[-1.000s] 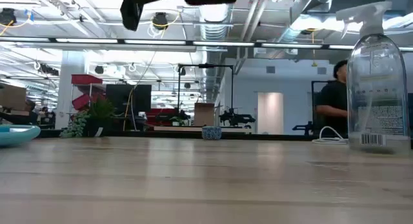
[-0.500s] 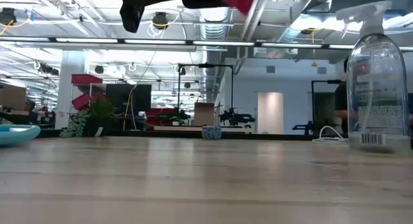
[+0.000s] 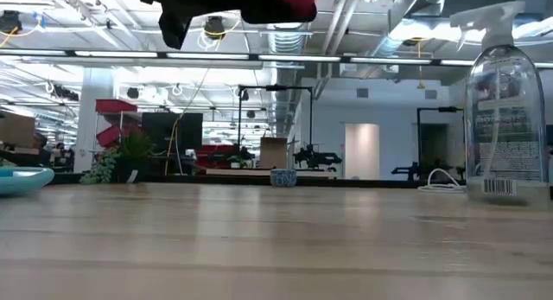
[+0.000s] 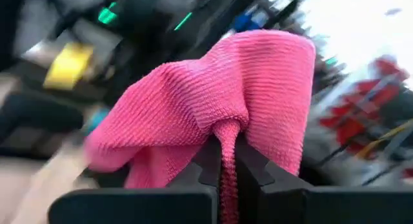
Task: Apply microfiber cloth
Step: Wipe the front of the black cellphone using the pink microfiber cloth
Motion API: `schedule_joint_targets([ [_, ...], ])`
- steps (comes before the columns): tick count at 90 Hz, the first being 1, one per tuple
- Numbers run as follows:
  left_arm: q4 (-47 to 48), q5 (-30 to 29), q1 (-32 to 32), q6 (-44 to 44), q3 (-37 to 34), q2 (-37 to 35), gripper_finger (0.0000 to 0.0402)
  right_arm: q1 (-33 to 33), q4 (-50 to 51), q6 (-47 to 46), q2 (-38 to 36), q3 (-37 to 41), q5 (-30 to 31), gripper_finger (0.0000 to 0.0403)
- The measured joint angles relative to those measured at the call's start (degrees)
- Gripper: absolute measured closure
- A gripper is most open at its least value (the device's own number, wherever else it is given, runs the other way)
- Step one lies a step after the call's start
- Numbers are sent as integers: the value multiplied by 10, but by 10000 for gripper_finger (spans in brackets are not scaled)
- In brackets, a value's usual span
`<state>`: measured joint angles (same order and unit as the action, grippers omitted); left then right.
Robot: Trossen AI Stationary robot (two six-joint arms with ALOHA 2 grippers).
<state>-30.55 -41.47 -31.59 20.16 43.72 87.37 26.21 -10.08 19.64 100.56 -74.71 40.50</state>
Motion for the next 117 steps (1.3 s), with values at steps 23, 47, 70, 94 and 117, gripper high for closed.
schedule_joint_targets([
  [23,-9,-8,1,0,0,-2,392,-14,-137,76,1,1,50,403],
  [47,12,2,0,6,-1,2,392,-9,-54,42,-2,-2,59,403],
  [70,9,-6,1,3,0,0,392,10,66,1,-3,0,92,403],
  [94,7,-6,0,9,1,-2,392,29,-95,164,-18,0,253,403],
  [117,15,-5,-2,7,1,0,392,40,131,-49,-18,-1,204,403],
])
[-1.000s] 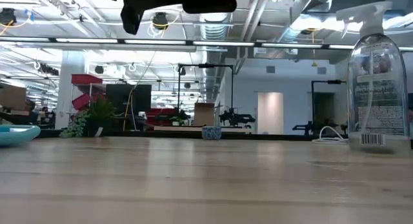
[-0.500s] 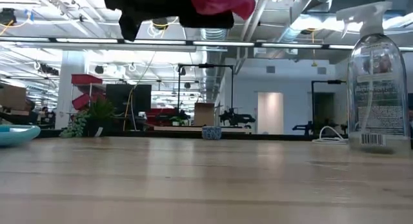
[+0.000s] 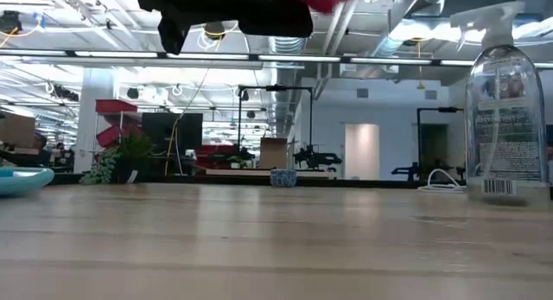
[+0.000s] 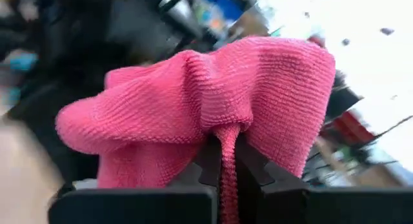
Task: Apply microfiber cloth
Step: Wipe the front of the black cellphone using the pink microfiber cloth
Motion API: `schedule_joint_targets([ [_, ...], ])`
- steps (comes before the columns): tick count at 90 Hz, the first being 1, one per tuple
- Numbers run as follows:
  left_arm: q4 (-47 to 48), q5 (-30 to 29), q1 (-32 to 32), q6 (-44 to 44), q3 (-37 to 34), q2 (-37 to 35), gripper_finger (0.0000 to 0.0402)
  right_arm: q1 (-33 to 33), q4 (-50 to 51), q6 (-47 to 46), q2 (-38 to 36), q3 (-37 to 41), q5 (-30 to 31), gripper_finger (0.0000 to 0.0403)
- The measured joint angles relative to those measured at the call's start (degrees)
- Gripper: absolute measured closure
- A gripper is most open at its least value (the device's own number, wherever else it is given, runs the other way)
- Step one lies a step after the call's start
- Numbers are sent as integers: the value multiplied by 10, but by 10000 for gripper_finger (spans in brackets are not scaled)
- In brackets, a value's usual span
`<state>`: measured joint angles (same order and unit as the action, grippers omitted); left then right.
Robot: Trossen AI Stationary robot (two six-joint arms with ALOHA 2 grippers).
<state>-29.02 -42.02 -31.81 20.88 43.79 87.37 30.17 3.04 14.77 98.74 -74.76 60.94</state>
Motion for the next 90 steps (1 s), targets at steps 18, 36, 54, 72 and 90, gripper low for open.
schedule_joint_targets([
  [18,-6,-10,0,-6,0,0,392,4,163,-191,10,3,-67,403],
  [36,-21,2,-2,-7,0,0,392,32,246,-276,10,14,-65,403],
  [54,-26,1,-2,-8,1,-1,392,74,307,-374,10,14,-106,403],
  [72,-50,-3,-2,-24,1,-1,392,79,196,-351,10,14,-131,403],
  [90,-75,-9,-2,-41,1,-1,392,39,63,-284,9,14,-191,403],
])
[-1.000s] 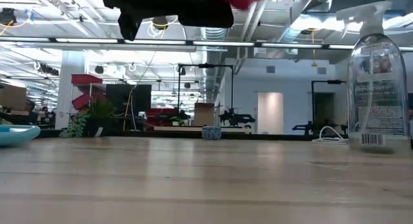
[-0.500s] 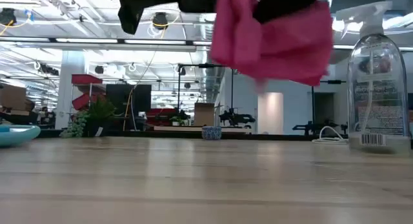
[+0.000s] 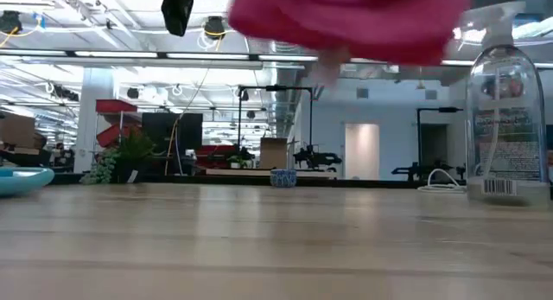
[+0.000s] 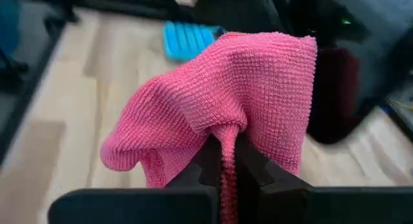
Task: Apply microfiber cloth
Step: Wipe the front of the black cellphone using the pink microfiber cloth
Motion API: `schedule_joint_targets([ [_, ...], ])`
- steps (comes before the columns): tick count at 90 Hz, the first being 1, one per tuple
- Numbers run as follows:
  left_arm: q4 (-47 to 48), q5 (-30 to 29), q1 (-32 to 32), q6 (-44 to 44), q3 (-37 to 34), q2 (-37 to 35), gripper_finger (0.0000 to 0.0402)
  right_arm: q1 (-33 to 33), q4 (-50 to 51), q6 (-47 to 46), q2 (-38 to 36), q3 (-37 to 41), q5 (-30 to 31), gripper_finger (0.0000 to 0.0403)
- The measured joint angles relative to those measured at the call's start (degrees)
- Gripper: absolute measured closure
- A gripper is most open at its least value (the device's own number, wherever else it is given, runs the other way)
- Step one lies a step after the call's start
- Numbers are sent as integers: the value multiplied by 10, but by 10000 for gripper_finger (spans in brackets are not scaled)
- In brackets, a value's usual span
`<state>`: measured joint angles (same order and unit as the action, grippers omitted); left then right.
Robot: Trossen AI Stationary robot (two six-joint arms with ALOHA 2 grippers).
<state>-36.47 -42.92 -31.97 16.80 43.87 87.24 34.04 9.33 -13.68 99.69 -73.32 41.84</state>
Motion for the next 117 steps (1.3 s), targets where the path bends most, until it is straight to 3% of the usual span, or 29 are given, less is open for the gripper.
schedule_joint_targets([
  [13,-7,-2,0,-11,0,0,392,-40,-36,-5,0,0,-42,403],
  [25,-4,-10,0,-13,0,0,392,-64,-28,-41,0,0,-36,403],
  [68,-1,-18,-7,-16,-1,0,392,-14,103,-161,-15,-1,205,403],
  [79,1,-18,-8,-16,-1,0,392,-12,80,-151,-12,-1,192,403],
  [104,1,-8,-9,-15,-2,0,392,-36,-82,-22,26,-2,75,403],
  [117,0,-9,-11,-16,-2,0,392,-38,-89,0,28,-1,88,403],
])
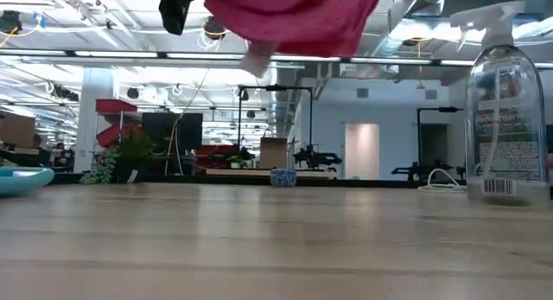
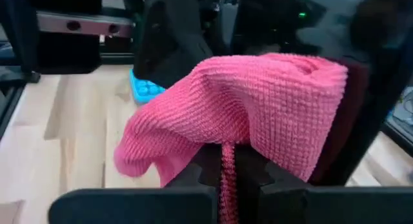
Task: Apply microfiber cloth
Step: Wipe the front of the black cellphone using the pink microfiber cloth
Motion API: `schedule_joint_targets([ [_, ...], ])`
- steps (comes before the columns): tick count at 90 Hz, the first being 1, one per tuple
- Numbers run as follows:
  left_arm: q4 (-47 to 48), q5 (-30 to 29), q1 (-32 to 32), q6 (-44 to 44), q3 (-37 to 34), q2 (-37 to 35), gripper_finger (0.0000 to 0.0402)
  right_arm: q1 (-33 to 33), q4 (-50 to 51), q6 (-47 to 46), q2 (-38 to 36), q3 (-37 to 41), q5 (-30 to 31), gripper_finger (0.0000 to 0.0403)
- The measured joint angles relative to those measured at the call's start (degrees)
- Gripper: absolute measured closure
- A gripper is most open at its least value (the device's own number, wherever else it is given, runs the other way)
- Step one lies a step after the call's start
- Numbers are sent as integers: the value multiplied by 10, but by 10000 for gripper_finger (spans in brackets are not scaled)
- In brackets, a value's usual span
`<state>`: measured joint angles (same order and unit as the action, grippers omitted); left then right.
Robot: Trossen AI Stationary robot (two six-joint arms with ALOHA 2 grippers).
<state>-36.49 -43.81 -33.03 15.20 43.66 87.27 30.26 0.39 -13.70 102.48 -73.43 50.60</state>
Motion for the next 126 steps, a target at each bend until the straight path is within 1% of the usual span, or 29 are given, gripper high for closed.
schedule_joint_targets([
  [8,2,-12,-1,-4,1,0,392,7,48,-17,-6,0,58,403],
  [17,-2,-10,-1,-5,1,0,392,23,95,-42,-20,0,115,403],
  [23,-3,-9,-2,-5,2,0,392,32,110,-55,-29,0,145,403],
  [26,0,-7,-2,-4,2,0,392,35,112,-56,-31,0,156,403],
  [34,9,-2,-3,-4,2,0,392,38,100,-36,-31,0,156,403],
  [42,14,1,-4,-6,2,0,392,35,74,2,-31,0,132,403],
  [58,56,3,-4,6,2,-1,392,21,3,92,-29,0,86,403],
  [62,58,6,-3,9,2,-1,392,17,-19,116,-29,0,60,403],
  [75,59,16,2,10,2,0,392,-7,-72,177,-29,0,-50,403],
  [79,58,15,2,10,2,0,392,-15,-79,184,-29,0,-70,403],
  [87,59,7,3,10,2,0,392,-28,-87,199,-29,0,-73,403],
  [94,56,-2,3,12,2,0,392,-36,-112,228,-28,0,-73,403],
  [102,54,0,4,11,2,0,392,-38,-153,266,-28,0,-74,403],
  [107,55,2,3,11,2,0,392,-38,-161,278,-28,0,-74,403],
  [116,62,2,3,11,2,0,392,-38,-131,279,-28,0,-74,403],
  [126,64,2,4,11,1,1,392,-33,-52,254,-29,-1,-74,403],
])
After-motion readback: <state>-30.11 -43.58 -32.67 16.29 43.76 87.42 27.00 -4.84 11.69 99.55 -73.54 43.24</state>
